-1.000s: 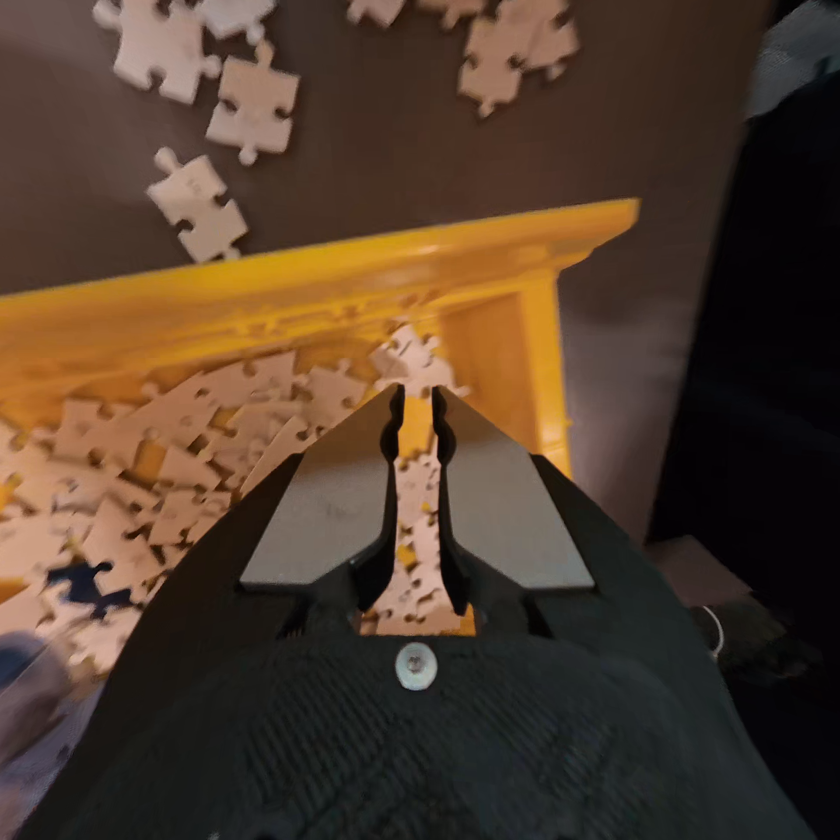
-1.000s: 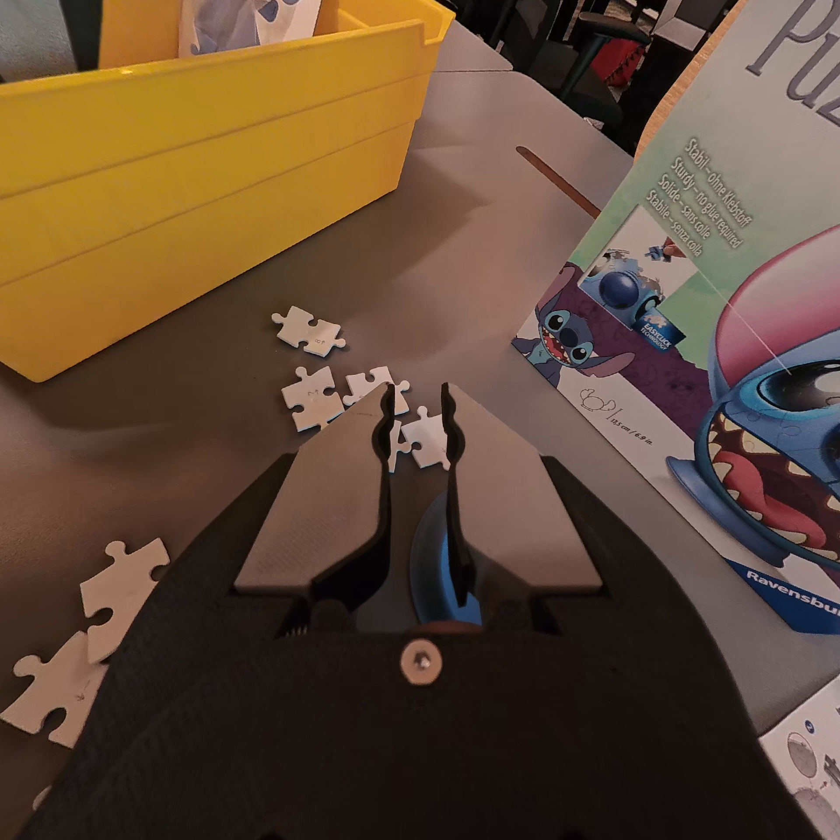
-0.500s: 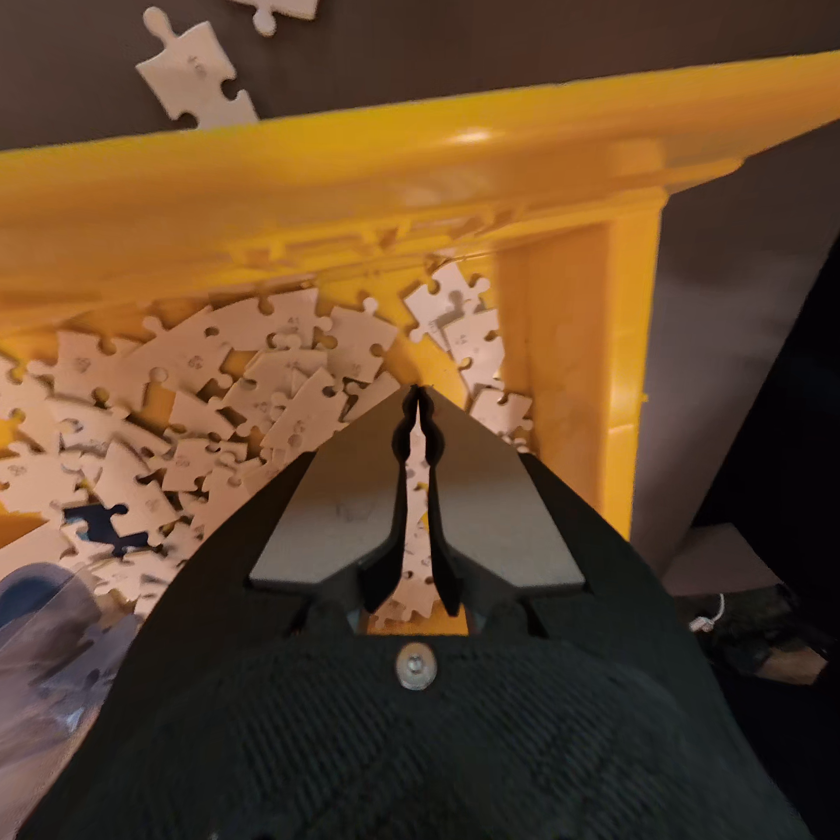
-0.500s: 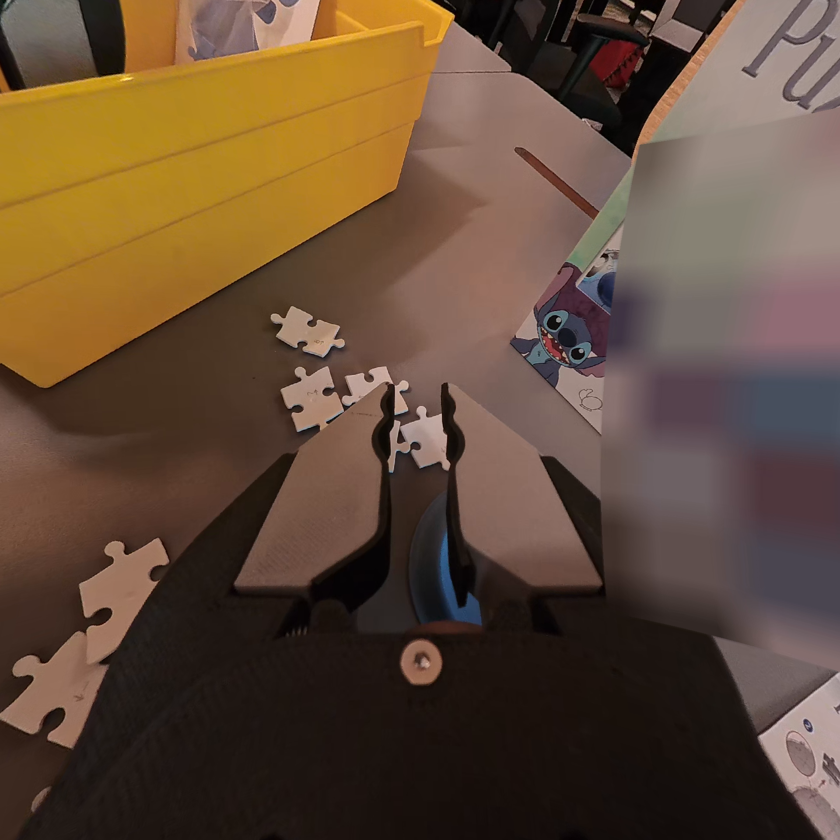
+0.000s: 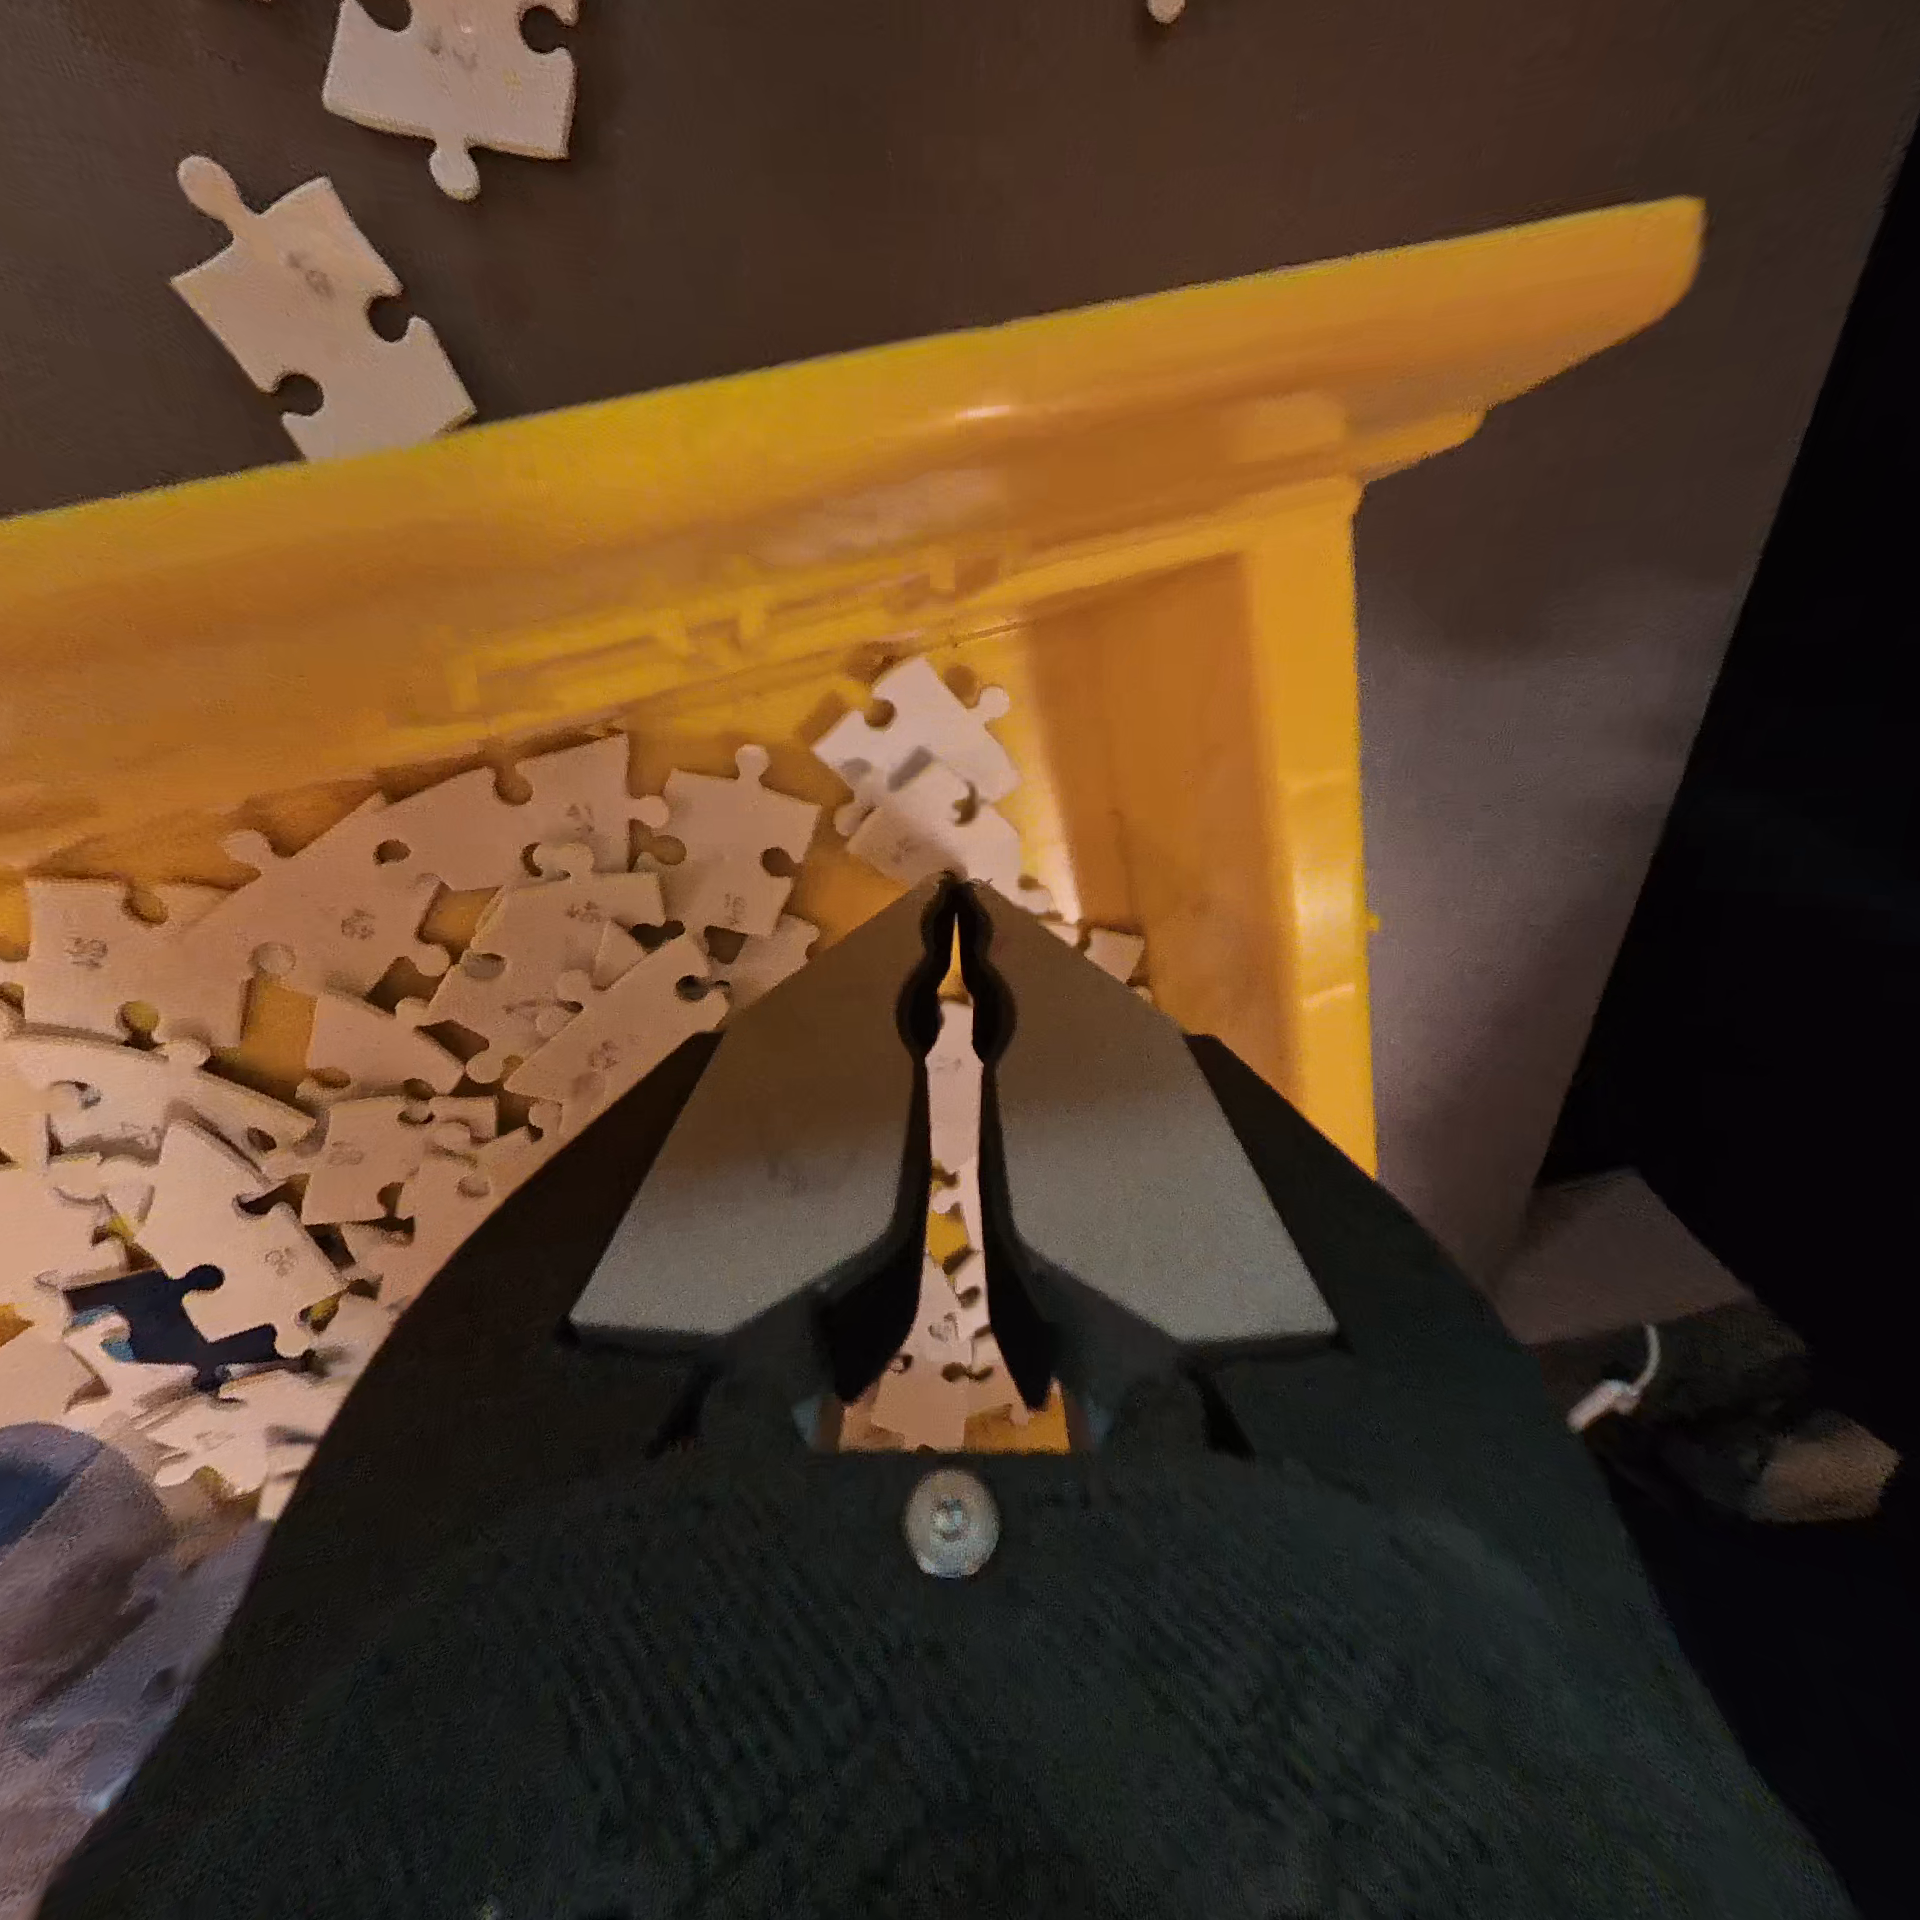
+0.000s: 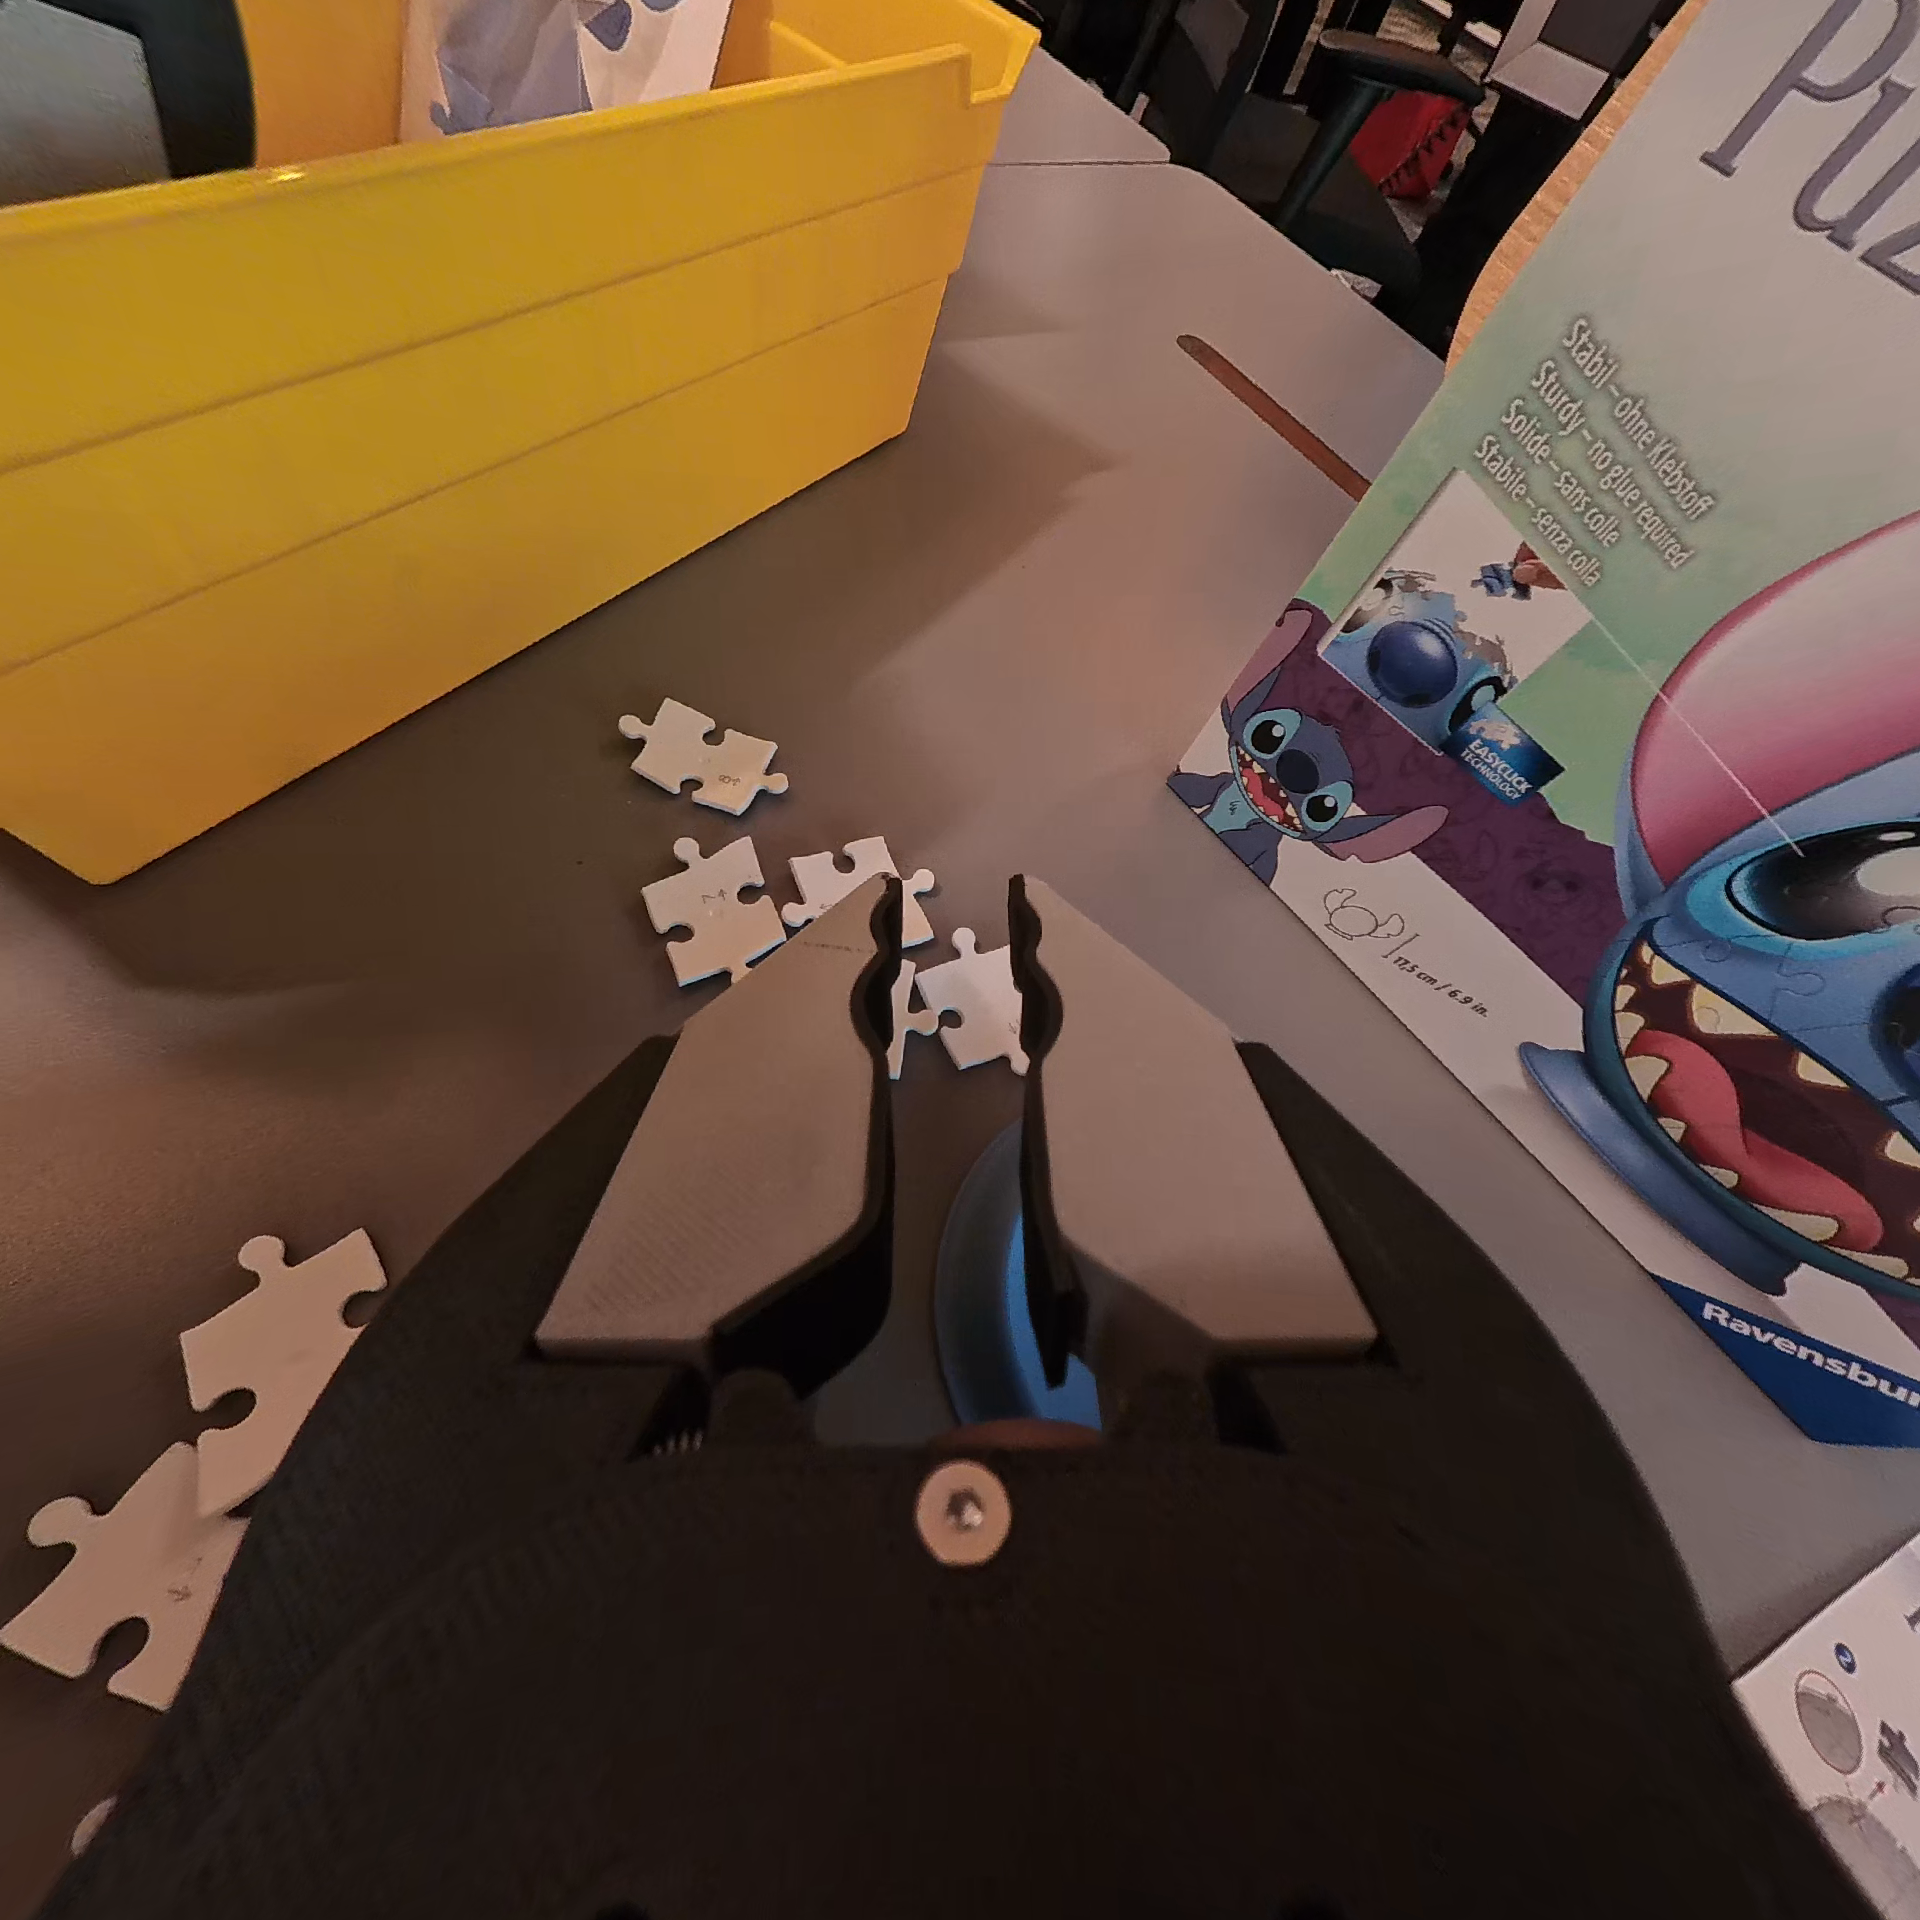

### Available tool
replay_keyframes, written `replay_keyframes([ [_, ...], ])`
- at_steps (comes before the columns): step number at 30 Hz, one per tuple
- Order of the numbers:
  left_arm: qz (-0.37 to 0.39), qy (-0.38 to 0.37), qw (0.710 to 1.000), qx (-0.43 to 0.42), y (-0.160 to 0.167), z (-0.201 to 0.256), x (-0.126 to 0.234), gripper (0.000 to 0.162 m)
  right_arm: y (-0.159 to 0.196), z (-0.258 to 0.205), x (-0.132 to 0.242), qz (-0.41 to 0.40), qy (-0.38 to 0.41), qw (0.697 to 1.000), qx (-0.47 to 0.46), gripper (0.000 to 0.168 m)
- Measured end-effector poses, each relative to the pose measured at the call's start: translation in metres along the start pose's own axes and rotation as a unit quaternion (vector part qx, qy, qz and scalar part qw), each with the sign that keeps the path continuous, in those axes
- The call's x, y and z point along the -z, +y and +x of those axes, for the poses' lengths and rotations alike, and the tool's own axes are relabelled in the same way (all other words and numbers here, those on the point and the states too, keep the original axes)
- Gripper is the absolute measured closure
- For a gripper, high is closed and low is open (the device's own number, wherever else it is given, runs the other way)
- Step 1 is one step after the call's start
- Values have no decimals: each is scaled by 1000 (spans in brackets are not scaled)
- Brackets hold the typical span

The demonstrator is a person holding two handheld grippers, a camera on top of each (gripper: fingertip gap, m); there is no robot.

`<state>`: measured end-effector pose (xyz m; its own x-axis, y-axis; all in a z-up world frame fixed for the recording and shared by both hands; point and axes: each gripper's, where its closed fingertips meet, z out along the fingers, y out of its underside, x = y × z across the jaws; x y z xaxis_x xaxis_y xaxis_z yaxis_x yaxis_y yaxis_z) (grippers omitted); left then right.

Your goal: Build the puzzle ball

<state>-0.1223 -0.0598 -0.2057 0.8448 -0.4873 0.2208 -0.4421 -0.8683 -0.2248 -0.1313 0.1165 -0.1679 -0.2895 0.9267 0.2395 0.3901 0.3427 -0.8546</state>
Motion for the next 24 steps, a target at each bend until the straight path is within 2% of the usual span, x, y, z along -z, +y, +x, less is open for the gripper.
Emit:
replay_keyframes([
  [11,-2,26,998,50,10,-11,4,162,0,0,0,-1,-1,1000,0,151],
  [18,0,-9,1000,24,11,-13,13,162,0,0,0,0,-1,1000,1,151],
  [22,19,30,999,-4,8,6,23,162,0,0,0,-1,-1,1000,0,151],
  [24,2,34,999,-8,11,10,17,159,0,0,0,-1,0,1000,-1,151],
])
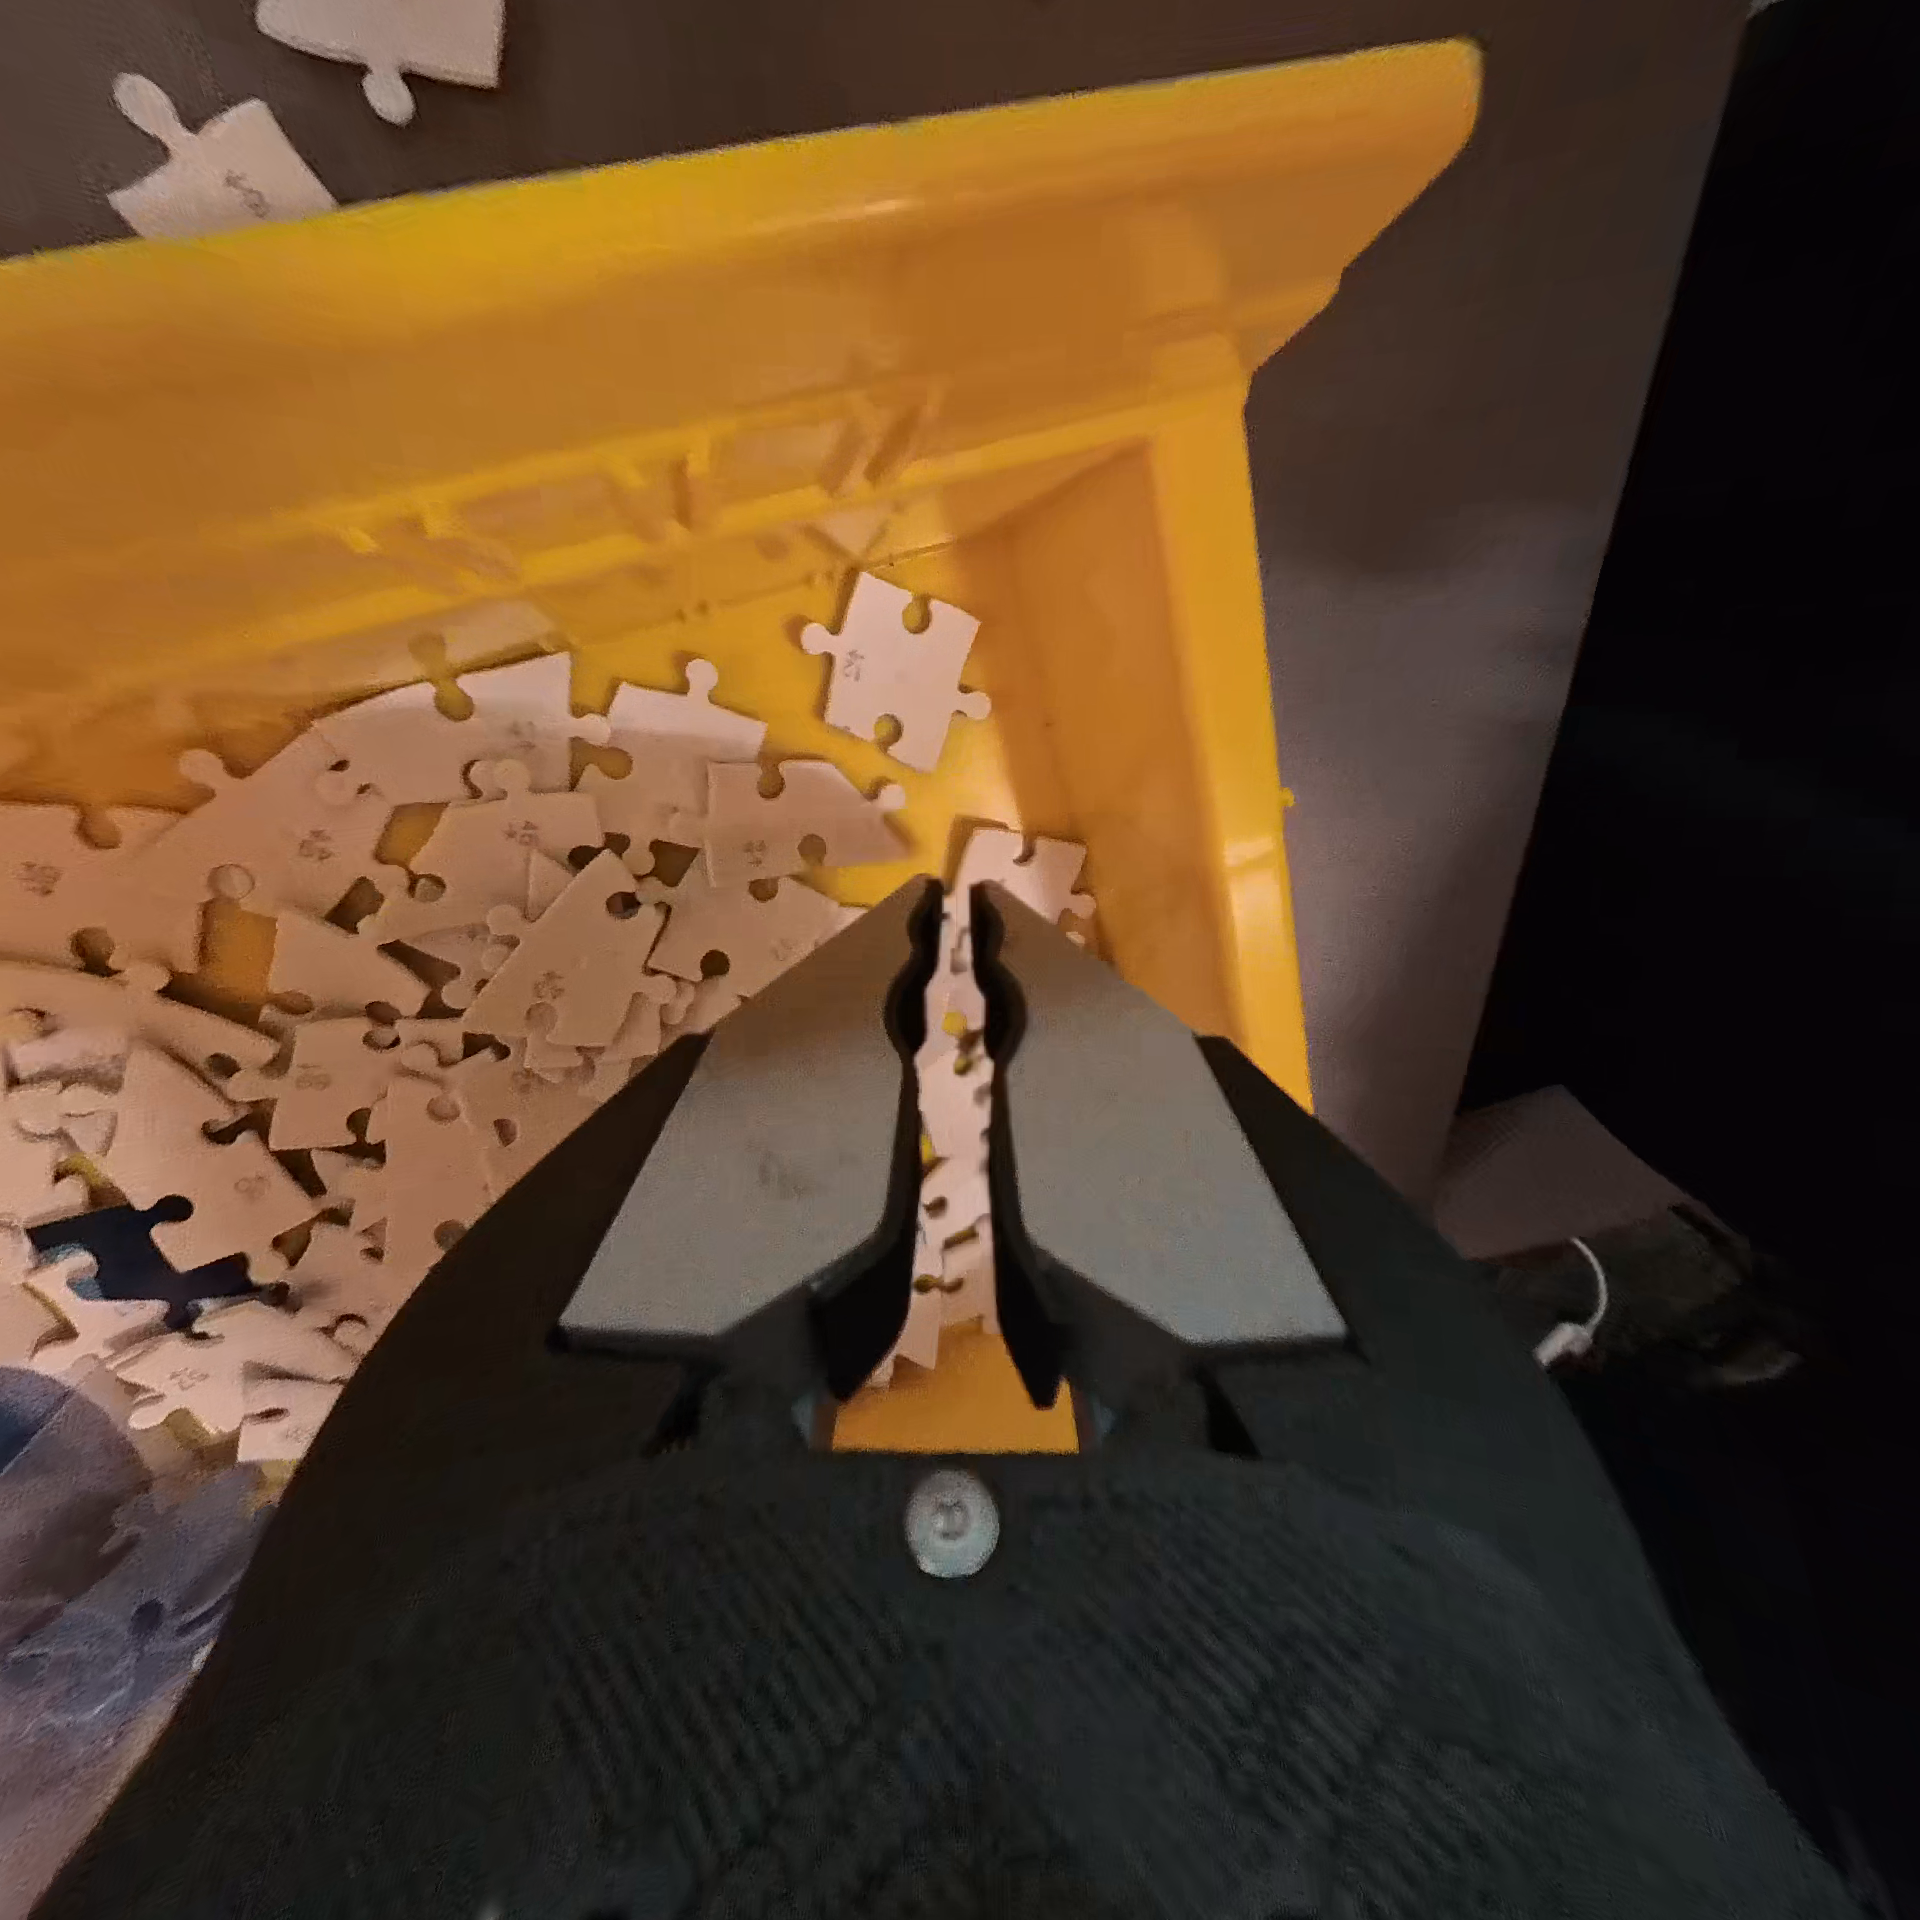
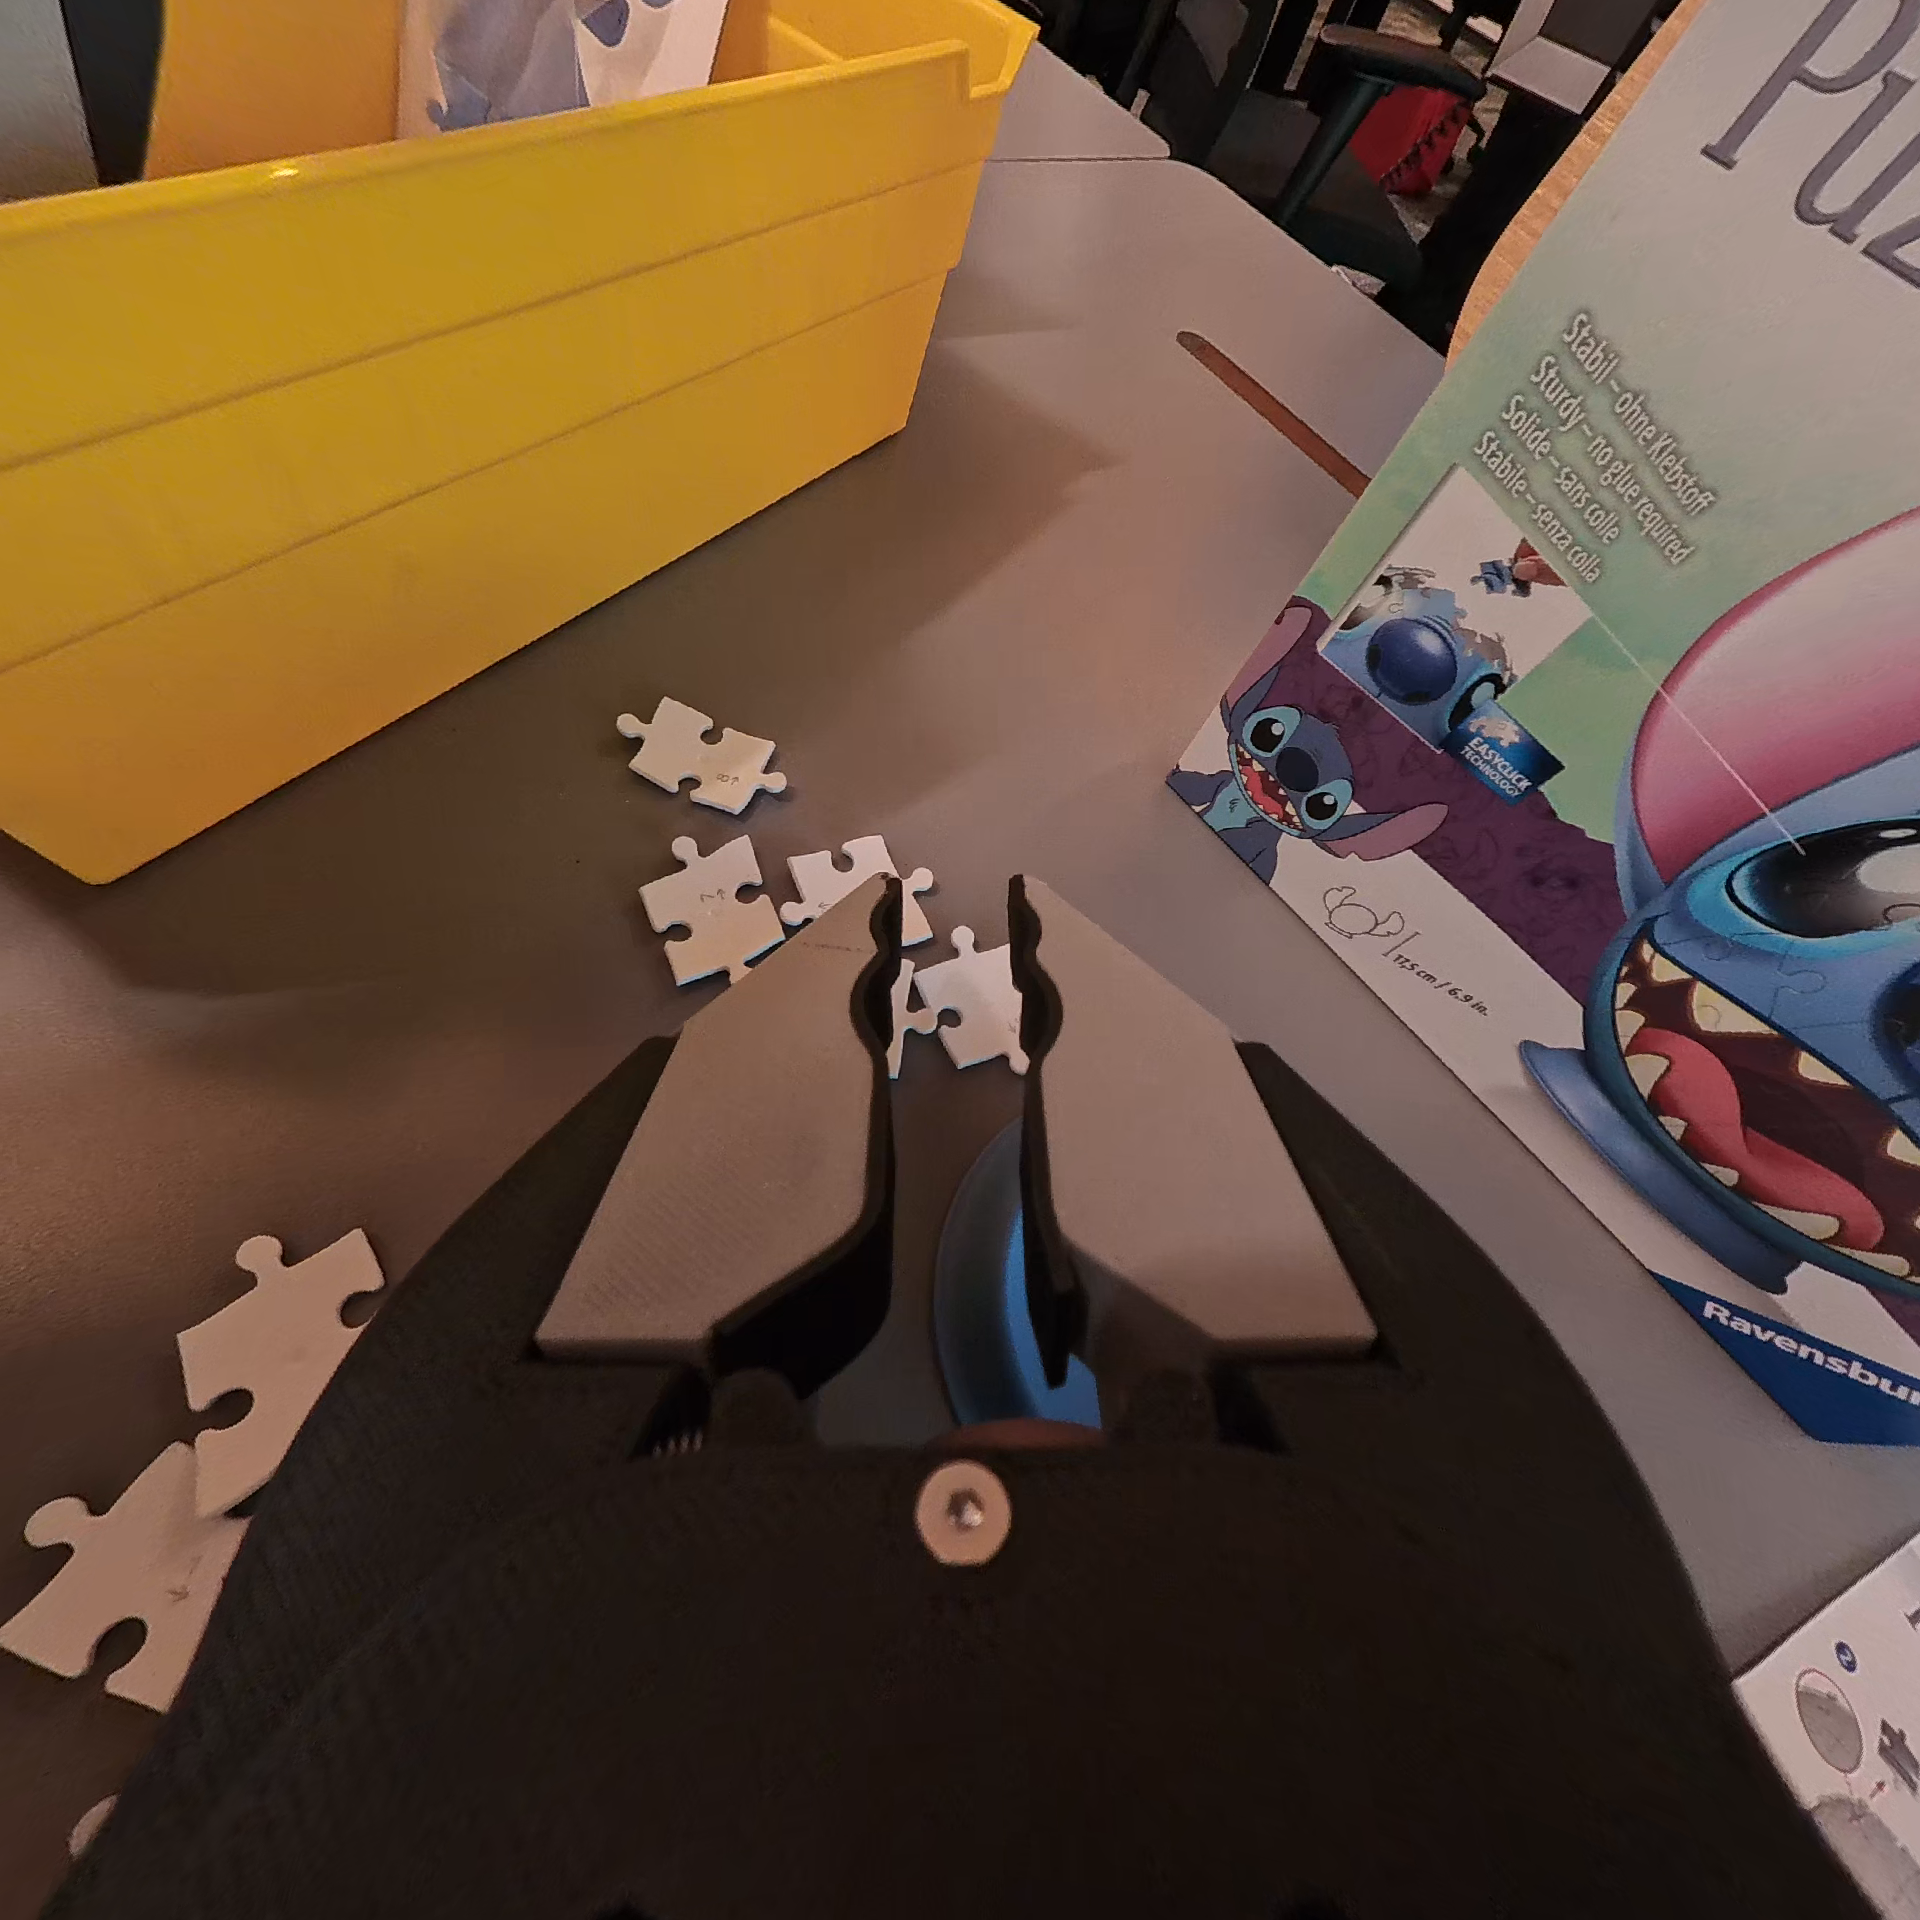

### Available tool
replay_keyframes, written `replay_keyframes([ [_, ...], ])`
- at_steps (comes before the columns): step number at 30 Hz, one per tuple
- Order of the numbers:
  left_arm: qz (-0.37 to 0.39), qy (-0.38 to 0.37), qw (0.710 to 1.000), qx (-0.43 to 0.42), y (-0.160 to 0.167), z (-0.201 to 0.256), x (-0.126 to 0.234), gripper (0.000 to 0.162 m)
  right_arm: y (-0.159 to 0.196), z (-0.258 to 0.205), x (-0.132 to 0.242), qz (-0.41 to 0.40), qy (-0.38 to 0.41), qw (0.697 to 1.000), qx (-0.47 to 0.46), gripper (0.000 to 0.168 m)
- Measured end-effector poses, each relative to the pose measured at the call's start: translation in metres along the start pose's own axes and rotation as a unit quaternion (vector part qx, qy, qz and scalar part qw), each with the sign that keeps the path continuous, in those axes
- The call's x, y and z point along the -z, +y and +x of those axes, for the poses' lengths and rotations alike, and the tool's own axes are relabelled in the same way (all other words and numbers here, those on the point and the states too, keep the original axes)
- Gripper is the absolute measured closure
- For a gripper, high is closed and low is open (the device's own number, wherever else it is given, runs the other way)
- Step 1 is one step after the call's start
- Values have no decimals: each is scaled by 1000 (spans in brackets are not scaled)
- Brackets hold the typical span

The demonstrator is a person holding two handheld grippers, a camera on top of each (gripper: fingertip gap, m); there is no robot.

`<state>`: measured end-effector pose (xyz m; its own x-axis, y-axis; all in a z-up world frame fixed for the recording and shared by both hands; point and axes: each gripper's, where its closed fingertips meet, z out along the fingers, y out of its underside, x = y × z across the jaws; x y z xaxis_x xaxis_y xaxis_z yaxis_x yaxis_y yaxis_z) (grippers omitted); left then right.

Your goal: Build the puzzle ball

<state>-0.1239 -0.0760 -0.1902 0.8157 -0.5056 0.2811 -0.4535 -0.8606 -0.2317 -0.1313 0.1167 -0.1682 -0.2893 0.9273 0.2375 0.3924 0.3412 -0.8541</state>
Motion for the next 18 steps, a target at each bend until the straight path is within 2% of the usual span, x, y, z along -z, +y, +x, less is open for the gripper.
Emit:
replay_keyframes([
  [2,-33,1,999,-2,9,1,-10,157,0,0,0,0,0,1000,0,151],
  [3,-43,2,999,-4,11,1,-14,162,0,0,0,0,1,1000,0,151],
  [7,-33,14,999,26,7,-3,-14,162,0,0,0,0,0,1000,-1,151],
  [10,-25,-49,997,47,7,-28,-8,162,0,0,0,1,0,1000,-2,151],
  [12,-16,-71,997,40,5,-34,-2,162,0,0,0,2,0,1000,-1,151],
  [15,9,-62,998,15,-1,-24,8,162,0,1,0,2,-1,1000,-4,151],
  [18,-9,-85,996,-14,13,-23,18,162,0,2,1,3,-1,1000,-7,151],
])
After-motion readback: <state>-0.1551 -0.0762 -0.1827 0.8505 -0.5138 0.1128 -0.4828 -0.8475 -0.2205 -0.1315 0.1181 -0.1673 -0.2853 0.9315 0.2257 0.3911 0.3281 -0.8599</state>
